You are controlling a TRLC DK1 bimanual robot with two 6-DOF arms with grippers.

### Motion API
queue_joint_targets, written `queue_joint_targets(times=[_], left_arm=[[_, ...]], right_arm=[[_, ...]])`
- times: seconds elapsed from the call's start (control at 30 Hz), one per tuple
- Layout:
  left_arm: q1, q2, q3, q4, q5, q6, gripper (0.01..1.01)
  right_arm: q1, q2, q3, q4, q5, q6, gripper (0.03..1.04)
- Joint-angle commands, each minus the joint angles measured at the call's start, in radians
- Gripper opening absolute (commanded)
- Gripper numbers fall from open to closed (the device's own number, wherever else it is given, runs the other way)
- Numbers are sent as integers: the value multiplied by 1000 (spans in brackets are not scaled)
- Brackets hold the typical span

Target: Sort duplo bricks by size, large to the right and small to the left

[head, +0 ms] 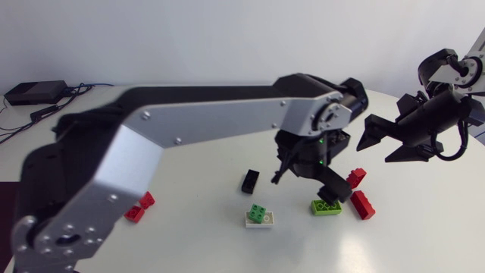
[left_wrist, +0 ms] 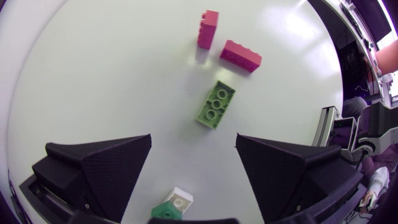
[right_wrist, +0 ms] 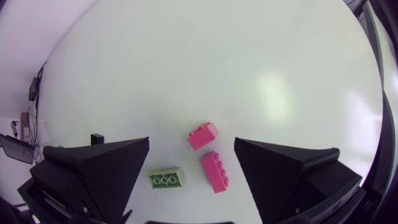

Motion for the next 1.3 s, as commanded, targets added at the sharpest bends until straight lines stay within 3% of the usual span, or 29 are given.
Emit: queue_joint_targets(times=[0.0, 0.33, 0.47, 0.9, 1.27], left_arm=[[60, -116, -95, -2, -3, -4, 979], [267, -288, -440, 134, -77, -58, 979], [289, -284, -513, 171, -91, -81, 979], [231, -170, -493, 188, -88, -131, 979], [356, -172, -486, 191, -91, -133, 977]], right_arm=[[-1, -26, 15, -24, -11, -15, 984], [26, -44, -5, -23, -16, 1, 984], [42, -44, -11, -17, -16, 11, 984], [40, -47, -47, -6, -14, 10, 984], [37, -47, -56, 0, -14, 8, 984]])
